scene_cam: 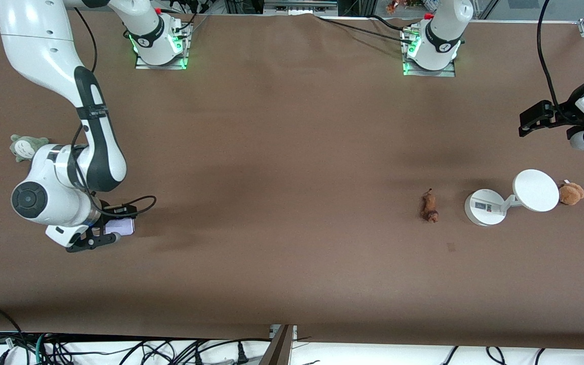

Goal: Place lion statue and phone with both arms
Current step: 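Carry the white phone with the right gripper toward the glass cup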

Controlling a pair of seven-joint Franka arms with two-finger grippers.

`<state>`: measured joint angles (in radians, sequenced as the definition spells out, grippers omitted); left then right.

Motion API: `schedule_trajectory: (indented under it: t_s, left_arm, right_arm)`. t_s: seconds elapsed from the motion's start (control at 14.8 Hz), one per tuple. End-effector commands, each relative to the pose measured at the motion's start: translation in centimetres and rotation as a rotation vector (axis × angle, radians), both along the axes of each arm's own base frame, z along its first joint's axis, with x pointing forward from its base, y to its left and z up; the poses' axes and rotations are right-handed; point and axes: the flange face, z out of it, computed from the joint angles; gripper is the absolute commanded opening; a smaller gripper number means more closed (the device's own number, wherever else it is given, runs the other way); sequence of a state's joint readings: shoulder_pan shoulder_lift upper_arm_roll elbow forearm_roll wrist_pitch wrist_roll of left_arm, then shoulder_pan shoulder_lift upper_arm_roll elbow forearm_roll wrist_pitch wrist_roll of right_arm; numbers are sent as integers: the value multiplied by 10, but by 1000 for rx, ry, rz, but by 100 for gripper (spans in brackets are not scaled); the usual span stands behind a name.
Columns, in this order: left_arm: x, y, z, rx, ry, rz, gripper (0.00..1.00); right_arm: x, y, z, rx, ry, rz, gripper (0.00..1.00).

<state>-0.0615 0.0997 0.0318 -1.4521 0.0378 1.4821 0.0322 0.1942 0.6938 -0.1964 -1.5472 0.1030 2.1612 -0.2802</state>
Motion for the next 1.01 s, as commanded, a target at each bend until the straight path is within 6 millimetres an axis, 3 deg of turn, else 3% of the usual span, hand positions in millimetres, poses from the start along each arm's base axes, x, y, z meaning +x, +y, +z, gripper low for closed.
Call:
schedule_trajectory:
  t_s: [0.0, 0.41, 0.74, 0.81, 0.88, 0.95]
  left_arm:
    - [3, -1, 4, -17, -8, -3, 100]
    - [3, 0, 4, -17, -6, -1, 100]
    - [3, 0, 3, -17, -2, -1, 100]
    - [2, 0, 3, -17, 1, -1, 100]
    - [2, 0, 2, -17, 4, -1, 100]
    - [1, 0, 3, -17, 4, 1, 100]
  right_arm:
    - [1, 7, -11, 16, -31, -3, 12]
    - [4, 9, -38, 16, -55, -6, 13]
    - [2, 2, -56, 30, -48, -34, 22]
    - [2, 3, -58, 42, -44, -43, 42]
    - [2, 3, -58, 44, -44, -45, 73]
    - [2, 2, -58, 45, -44, -51, 97]
